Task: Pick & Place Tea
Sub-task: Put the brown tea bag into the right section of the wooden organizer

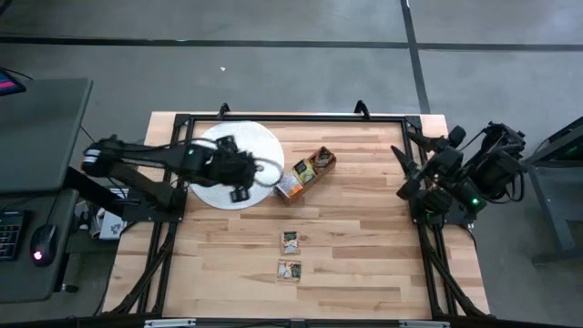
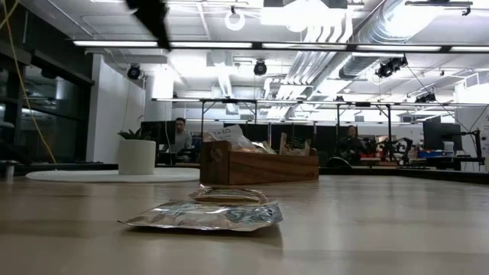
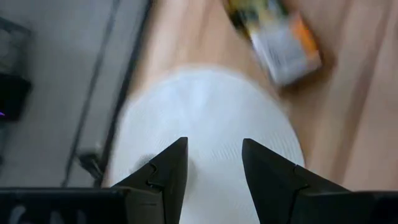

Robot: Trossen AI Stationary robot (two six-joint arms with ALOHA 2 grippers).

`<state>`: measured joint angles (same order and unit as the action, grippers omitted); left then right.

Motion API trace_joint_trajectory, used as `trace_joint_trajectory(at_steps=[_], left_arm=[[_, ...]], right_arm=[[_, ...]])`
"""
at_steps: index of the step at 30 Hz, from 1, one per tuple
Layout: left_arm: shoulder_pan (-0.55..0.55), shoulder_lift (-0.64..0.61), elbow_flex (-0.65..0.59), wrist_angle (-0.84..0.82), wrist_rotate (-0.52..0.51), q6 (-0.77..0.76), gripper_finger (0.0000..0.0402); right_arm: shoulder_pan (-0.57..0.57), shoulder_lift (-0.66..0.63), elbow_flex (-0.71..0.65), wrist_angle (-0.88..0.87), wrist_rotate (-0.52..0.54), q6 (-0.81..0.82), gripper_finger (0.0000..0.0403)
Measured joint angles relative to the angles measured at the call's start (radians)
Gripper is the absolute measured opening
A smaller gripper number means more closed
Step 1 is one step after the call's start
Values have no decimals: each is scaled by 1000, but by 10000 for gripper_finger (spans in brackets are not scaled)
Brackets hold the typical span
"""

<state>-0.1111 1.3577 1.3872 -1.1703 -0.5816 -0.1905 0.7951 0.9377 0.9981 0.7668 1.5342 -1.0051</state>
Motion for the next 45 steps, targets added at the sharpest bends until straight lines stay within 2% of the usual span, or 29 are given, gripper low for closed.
trace_joint_trajectory(at_steps=[2, 4, 6, 9, 11, 13, 17, 20, 22, 27, 31, 34, 37, 39, 45], left_arm=[[-30, -63, -92, 31, 18, -32, 149], [-50, -102, -147, 130, 13, -65, 149], [-79, -142, -203, 103, 18, -83, 149], [-103, -159, -219, 164, -6, -102, 149], [-129, -171, -233, 112, 0, -102, 149], [-147, -175, -224, 158, -8, -101, 149], [-177, -180, -228, 174, -14, -77, 149], [-187, -190, -227, 182, -24, -50, 149], [-193, -194, -226, 176, -26, -34, 149], [-193, -224, -227, 152, -27, 12, 149], [-193, -258, -227, 86, -22, 14, 149], [-212, -287, -227, 47, -24, 11, 149], [-240, -315, -227, 17, -31, 11, 149], [-255, -332, -227, 7, -34, 11, 149], [-278, -363, -227, 8, -49, 3, 149]], right_arm=[[-29, 38, 28, -16, -8, 8, 206], [-56, 84, 62, -26, -12, 10, 206], [-83, 137, 105, -32, -16, 5, 206], [-116, 213, 187, -33, -28, -13, 206], [-139, 265, 250, -36, -47, -12, 206], [-154, 318, 316, -62, -62, 4, 206], [-177, 412, 449, -194, -115, 105, 206], [-201, 473, 547, -399, -183, 279, 206], [-222, 509, 613, -600, -284, 468, 206], [-334, 597, 768, -1160, -709, 1046, 206], [-414, 668, 803, -1430, -968, 1284, 206], [-463, 711, 780, -1494, -1182, 1373, 206], [-494, 760, 714, -1492, -1333, 1415, 206], [-507, 800, 664, -1496, -1383, 1418, 206], [-525, 897, 531, -1435, -1398, 1385, 206]])
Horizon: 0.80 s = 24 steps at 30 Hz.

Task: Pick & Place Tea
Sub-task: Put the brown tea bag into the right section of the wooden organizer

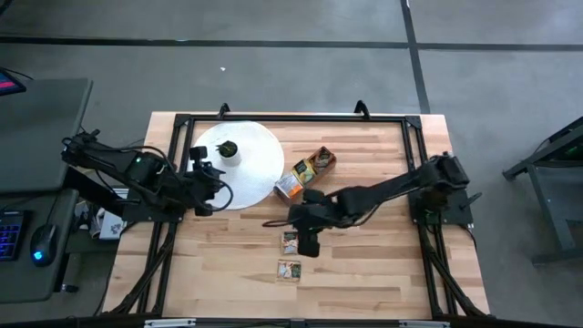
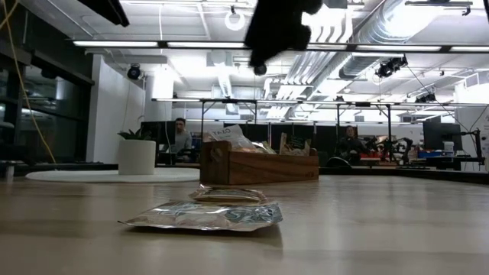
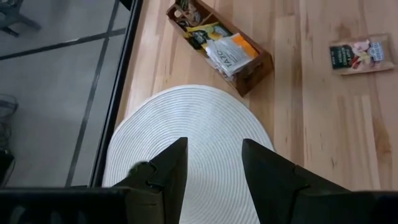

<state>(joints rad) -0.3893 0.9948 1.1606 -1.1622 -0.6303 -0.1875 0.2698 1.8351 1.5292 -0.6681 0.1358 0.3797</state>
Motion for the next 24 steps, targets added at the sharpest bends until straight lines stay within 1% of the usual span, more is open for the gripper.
trace_joint_trajectory(at_steps=[5, 8, 14, 20, 24], left_arm=[[0, 1, 0, -9, 0, 5, 149], [0, 1, 0, -18, 13, 0, 149], [0, 1, 0, -18, 19, 0, 149], [0, 1, 0, -19, 22, 0, 149], [0, 1, 0, -19, 40, 1, 149]], right_arm=[[-16, 90, -80, 67, -120, 1, 207], [-17, 125, -110, 132, -148, 4, 207], [-17, 175, -124, 209, -143, -18, 225], [-29, 198, -125, 211, -124, -22, 253], [-44, 204, -125, 217, -115, -22, 262]])
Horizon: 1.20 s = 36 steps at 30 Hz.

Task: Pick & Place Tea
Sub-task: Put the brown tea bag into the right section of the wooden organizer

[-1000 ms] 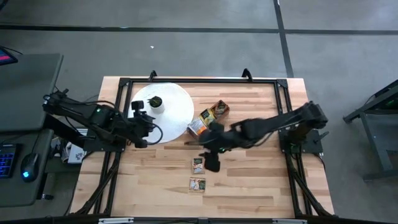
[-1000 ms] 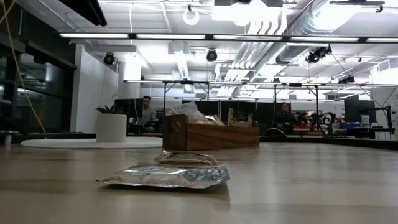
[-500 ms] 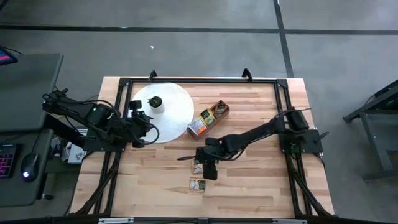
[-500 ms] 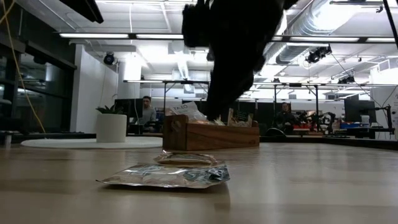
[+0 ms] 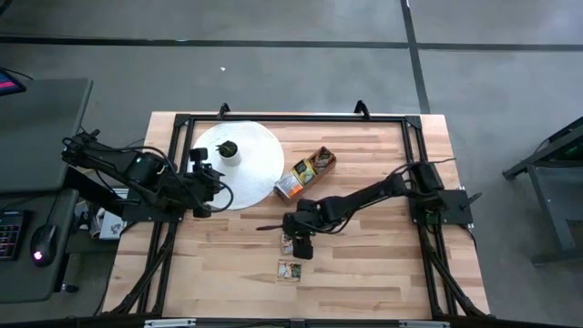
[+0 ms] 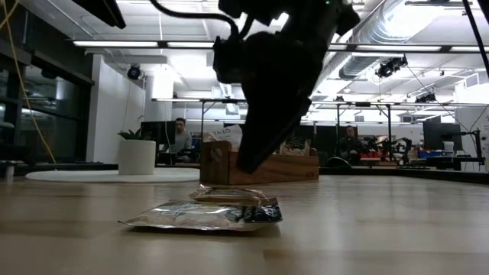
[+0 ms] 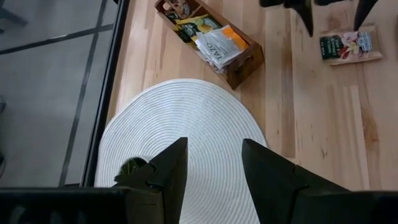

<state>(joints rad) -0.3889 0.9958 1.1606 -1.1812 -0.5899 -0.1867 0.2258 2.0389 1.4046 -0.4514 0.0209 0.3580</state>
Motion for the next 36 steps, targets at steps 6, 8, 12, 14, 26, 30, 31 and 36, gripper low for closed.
trace_joint_trajectory(at_steps=[6, 8, 12, 14, 26, 30, 31, 36], left_arm=[[0, 0, 0, 1, 8, 0, 149], [0, 0, 0, -1, 9, 0, 149], [1, 0, 0, -5, 17, -1, 149], [2, 0, 0, -8, 25, -1, 149], [2, 0, 0, -25, 26, -1, 149], [2, 0, 0, -27, 26, -2, 149], [2, 0, 0, -27, 26, -2, 149], [2, 0, 0, -27, 26, -2, 149]], right_arm=[[-20, 27, 0, 37, -21, 2, 263], [-19, 41, 0, 36, -33, 1, 264], [-18, 58, 1, 52, -60, 5, 264], [-18, 66, 3, 50, -63, 16, 264], [-19, 98, 5, 30, -78, 45, 225], [-20, 99, 4, 26, -77, 43, 178], [-20, 99, 4, 25, -73, 42, 166], [-20, 99, 3, 15, -56, 35, 109]])
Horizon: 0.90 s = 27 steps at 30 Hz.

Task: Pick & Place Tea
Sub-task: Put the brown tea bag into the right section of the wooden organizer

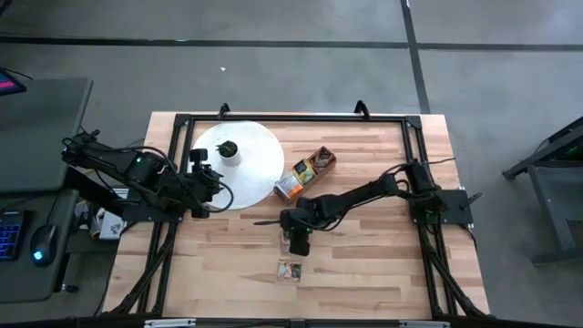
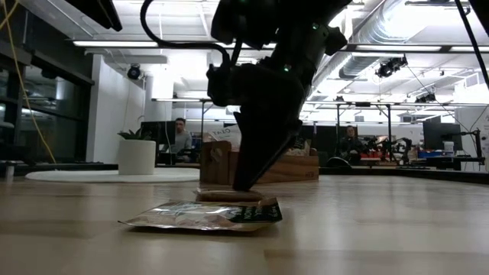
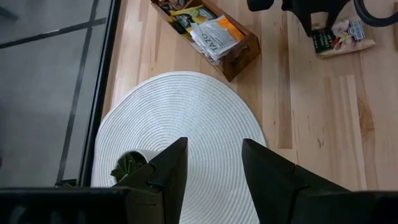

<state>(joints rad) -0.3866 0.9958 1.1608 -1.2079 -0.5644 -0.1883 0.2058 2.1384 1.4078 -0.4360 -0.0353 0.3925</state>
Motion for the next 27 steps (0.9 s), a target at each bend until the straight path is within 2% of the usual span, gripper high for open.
trace_joint_trajectory(at_steps=[10, 21, 27], left_arm=[[0, 0, 0, 0, 0, 0, 149], [0, 0, 0, -8, 0, -1, 149], [0, 0, 0, -8, 5, -4, 149]], right_arm=[[2, 0, -1, -19, 13, -27, 6], [8, -60, -9, -50, 34, -22, 1], [16, -146, -7, -103, 116, -14, 0]])
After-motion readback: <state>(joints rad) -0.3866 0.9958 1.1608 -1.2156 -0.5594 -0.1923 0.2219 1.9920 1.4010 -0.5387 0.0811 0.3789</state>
